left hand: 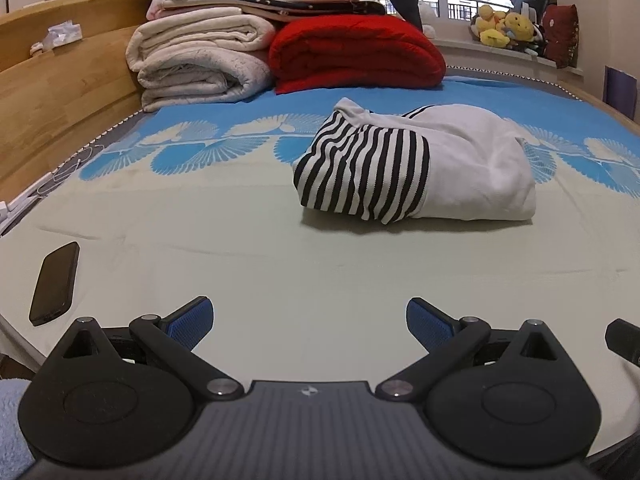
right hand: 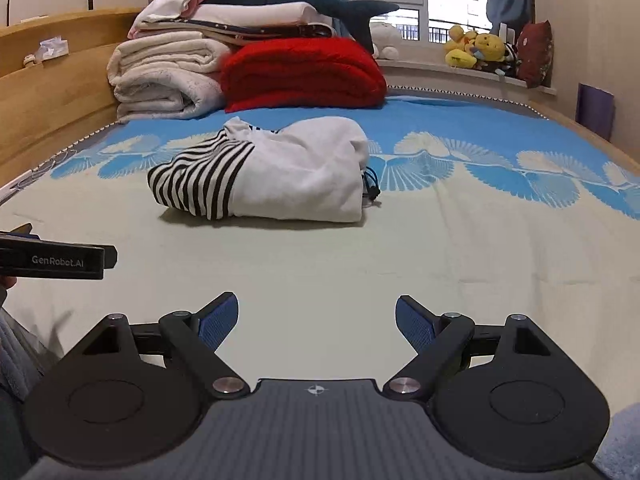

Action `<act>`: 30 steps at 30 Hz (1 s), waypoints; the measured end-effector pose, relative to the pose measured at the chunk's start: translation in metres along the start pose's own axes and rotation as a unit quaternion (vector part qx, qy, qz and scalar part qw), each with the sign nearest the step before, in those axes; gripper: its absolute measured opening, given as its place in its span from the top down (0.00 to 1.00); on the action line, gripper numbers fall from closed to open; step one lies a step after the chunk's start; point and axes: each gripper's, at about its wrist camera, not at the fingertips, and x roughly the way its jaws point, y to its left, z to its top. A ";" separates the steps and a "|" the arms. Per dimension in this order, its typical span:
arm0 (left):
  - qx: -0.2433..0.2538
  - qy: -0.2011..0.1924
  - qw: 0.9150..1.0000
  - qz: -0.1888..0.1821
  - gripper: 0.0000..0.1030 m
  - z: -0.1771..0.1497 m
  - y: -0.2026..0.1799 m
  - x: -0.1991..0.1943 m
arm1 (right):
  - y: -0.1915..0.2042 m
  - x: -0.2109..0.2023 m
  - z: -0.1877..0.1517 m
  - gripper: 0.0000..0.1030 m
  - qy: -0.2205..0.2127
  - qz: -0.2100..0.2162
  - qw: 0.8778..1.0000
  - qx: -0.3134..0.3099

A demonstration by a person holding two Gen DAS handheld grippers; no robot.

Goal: Fold small clothes

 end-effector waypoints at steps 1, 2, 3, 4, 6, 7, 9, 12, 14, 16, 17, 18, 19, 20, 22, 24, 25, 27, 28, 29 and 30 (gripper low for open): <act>-0.001 0.000 1.000 -0.001 0.00 0.000 0.000 0.001 | 0.000 -0.001 0.000 0.16 -0.002 0.002 1.000 0.001; -0.001 0.001 1.000 0.000 0.00 0.000 0.001 0.001 | 0.000 -0.001 0.000 0.16 -0.003 0.003 1.000 0.000; 0.000 0.002 1.000 0.001 0.00 0.000 0.001 0.003 | 0.001 -0.001 0.000 0.16 -0.004 0.002 1.000 -0.003; 0.001 0.004 1.000 0.003 0.00 -0.001 0.001 0.003 | 0.002 0.000 -0.001 0.16 -0.004 0.000 1.000 -0.006; 0.003 0.007 1.000 0.003 0.00 0.000 0.001 0.004 | 0.002 0.001 -0.001 0.16 -0.003 -0.002 1.000 -0.008; 0.001 0.005 1.000 0.003 0.00 0.000 0.001 0.004 | 0.003 0.001 -0.001 0.16 -0.002 -0.004 1.000 -0.008; -0.002 0.002 1.000 0.003 0.00 0.001 0.001 0.003 | 0.002 0.001 -0.001 0.16 -0.003 -0.005 1.000 -0.004; -0.004 -0.002 1.000 0.000 0.00 0.002 0.001 0.002 | 0.001 0.000 -0.001 0.16 -0.006 -0.006 1.000 -0.001; -0.001 -0.007 1.000 -0.001 0.00 0.003 -0.001 0.001 | 0.002 -0.002 -0.002 0.16 -0.011 -0.004 1.000 -0.001; 0.003 -0.012 1.000 -0.001 0.00 0.004 -0.003 0.000 | 0.004 -0.004 -0.003 0.16 -0.017 -0.002 1.000 -0.004; 0.005 -0.014 1.000 -0.001 0.00 0.005 -0.005 -0.001 | 0.004 -0.004 -0.003 0.16 -0.019 -0.001 1.000 -0.004; 0.007 -0.016 1.000 -0.003 0.00 0.005 -0.006 -0.002 | 0.004 -0.005 -0.004 0.16 -0.020 0.000 1.000 -0.003; 0.010 -0.017 1.000 -0.005 0.00 0.005 -0.008 -0.003 | 0.004 -0.005 -0.004 0.16 -0.019 0.000 1.000 -0.001; 0.014 -0.019 1.000 -0.006 0.00 0.004 -0.010 -0.003 | 0.004 -0.004 -0.004 0.16 -0.019 -0.001 1.000 0.001; 0.023 -0.022 0.999 -0.009 0.00 0.003 -0.013 -0.006 | 0.003 -0.004 -0.002 0.16 -0.020 -0.003 1.000 0.003; 0.032 -0.027 0.999 -0.011 0.00 0.002 -0.016 -0.008 | 0.003 -0.003 -0.001 0.16 -0.022 -0.006 1.000 0.005; 0.036 -0.028 0.999 -0.012 0.00 0.001 -0.016 -0.009 | 0.003 -0.003 -0.001 0.16 -0.021 -0.007 1.000 0.007; 0.038 -0.028 0.999 -0.016 0.00 0.000 -0.016 -0.009 | 0.002 -0.003 -0.001 0.16 -0.021 -0.007 1.000 0.012; 0.038 -0.027 0.999 -0.017 0.00 0.000 -0.016 -0.009 | 0.003 -0.003 -0.001 0.16 -0.022 -0.007 1.000 0.011; 0.037 -0.026 0.999 -0.018 0.00 0.000 -0.015 -0.008 | 0.004 -0.003 -0.001 0.16 -0.022 -0.007 1.000 0.007; 0.035 -0.025 0.999 -0.018 0.00 0.000 -0.014 -0.008 | 0.004 -0.002 -0.001 0.16 -0.022 -0.008 1.000 0.003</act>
